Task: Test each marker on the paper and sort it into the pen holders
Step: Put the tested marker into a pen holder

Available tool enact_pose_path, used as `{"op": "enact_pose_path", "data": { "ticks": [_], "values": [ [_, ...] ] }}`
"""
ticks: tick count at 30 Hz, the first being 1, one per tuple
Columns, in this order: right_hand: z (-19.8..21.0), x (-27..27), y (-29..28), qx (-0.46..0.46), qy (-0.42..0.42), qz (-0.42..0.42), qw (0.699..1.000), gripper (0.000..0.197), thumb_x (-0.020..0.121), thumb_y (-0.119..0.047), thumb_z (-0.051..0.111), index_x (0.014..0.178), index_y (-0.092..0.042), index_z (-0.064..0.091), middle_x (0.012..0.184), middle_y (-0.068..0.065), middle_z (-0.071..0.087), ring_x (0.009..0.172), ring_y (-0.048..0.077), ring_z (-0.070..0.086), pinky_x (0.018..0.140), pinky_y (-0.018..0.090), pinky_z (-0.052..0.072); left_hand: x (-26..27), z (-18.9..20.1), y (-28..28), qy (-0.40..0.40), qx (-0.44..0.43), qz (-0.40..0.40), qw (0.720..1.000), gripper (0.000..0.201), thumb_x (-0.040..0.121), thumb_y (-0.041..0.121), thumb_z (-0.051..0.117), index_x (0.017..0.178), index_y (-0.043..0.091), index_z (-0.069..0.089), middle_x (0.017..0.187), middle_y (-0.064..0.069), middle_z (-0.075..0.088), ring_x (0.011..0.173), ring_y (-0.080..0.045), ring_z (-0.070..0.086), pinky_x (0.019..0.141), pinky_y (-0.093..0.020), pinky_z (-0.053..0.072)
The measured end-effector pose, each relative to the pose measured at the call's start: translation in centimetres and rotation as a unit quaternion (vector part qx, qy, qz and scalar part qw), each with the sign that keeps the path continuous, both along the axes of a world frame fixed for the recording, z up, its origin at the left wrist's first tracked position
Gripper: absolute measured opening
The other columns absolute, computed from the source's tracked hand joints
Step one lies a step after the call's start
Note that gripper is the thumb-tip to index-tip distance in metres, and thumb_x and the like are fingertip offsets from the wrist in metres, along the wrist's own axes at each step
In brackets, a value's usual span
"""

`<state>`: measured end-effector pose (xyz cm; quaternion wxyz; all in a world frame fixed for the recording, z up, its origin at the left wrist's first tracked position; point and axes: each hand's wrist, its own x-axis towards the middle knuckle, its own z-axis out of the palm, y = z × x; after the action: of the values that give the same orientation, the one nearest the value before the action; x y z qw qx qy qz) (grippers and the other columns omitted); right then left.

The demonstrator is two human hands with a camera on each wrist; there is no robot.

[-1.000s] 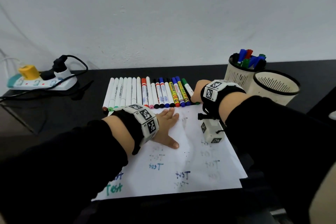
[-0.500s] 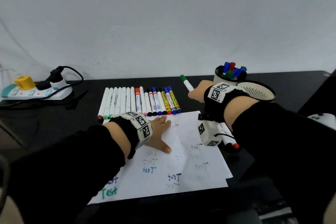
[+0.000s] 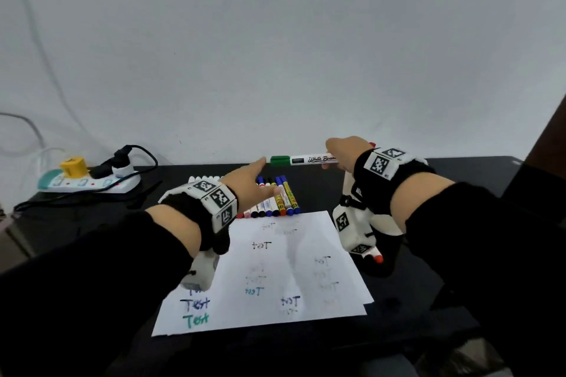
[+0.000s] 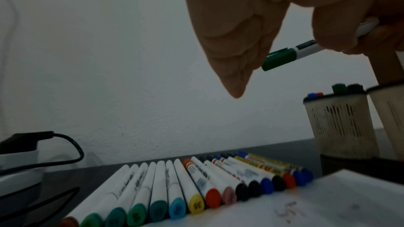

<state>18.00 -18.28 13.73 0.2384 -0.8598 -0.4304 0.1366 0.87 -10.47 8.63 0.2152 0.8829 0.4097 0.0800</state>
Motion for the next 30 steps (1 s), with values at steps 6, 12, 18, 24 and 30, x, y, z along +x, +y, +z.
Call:
{"op": "enact_pose_path", "data": {
  "ticks": [6, 12, 18, 24, 30],
  "values": [
    [1.5, -1.9, -0.9, 0.104, 0.130, -0.005, 0.986, 0.015, 0.094, -0.017, 0.049, 0.080, -0.014, 0.054, 0.071, 0.001, 0.046, 0.056, 0.008, 0.037, 0.038, 0.013, 0.036, -2.5, 1.5, -1.7, -0.069, 0.005, -0.008, 0.998, 0.038, 0.096, 0.042, 0.044, 0.131, 0.027, 0.049, 0.119, 0.007, 0.061, 0.107, -0.011, 0.055, 0.090, -0.023, 0.039],
    [2.4, -3.8, -1.1, 0.096, 0.145, 0.006, 0.985, 0.025, 0.090, -0.019, 0.053, 0.066, -0.018, 0.048, 0.065, -0.002, 0.040, 0.054, 0.009, 0.035, 0.047, 0.020, 0.031, -4.4, 2.1, -2.4, -0.218, -0.086, 0.027, 0.972, 0.031, 0.096, 0.036, 0.045, 0.120, 0.019, 0.057, 0.088, 0.012, 0.064, 0.082, -0.004, 0.060, 0.087, -0.026, 0.050],
    [1.2, -5.8, -0.2, 0.195, 0.309, -0.008, 0.931, 0.024, 0.088, -0.016, 0.051, 0.065, -0.011, 0.049, 0.050, 0.000, 0.033, 0.034, 0.010, 0.022, 0.037, 0.017, 0.017, -5.6, 1.8, -2.7, -0.230, -0.167, 0.022, 0.959, 0.021, 0.096, 0.032, 0.047, 0.086, 0.021, 0.062, 0.075, 0.005, 0.063, 0.071, -0.010, 0.059, 0.085, -0.031, 0.053],
    [-1.4, -9.0, 1.2, 0.200, 0.324, -0.012, 0.925, 0.046, 0.086, -0.046, 0.063, 0.060, -0.011, 0.049, 0.047, 0.001, 0.042, 0.037, 0.013, 0.034, 0.039, 0.020, 0.029, -5.9, 1.6, -2.9, -0.256, -0.198, 0.014, 0.946, 0.027, 0.097, 0.030, 0.047, 0.102, 0.009, 0.063, 0.070, 0.002, 0.057, 0.065, -0.012, 0.055, 0.080, -0.031, 0.051],
    [-1.8, -11.4, 2.0, 0.231, 0.266, 0.008, 0.936, 0.035, 0.091, -0.033, 0.051, 0.064, -0.010, 0.049, 0.055, 0.005, 0.048, 0.047, 0.021, 0.043, 0.050, 0.029, 0.035, -6.4, 2.4, -3.5, -0.246, -0.226, 0.012, 0.943, 0.033, 0.102, 0.029, 0.030, 0.085, 0.015, 0.054, 0.063, 0.002, 0.043, 0.054, -0.011, 0.042, 0.049, -0.017, 0.040]
  ]
}}
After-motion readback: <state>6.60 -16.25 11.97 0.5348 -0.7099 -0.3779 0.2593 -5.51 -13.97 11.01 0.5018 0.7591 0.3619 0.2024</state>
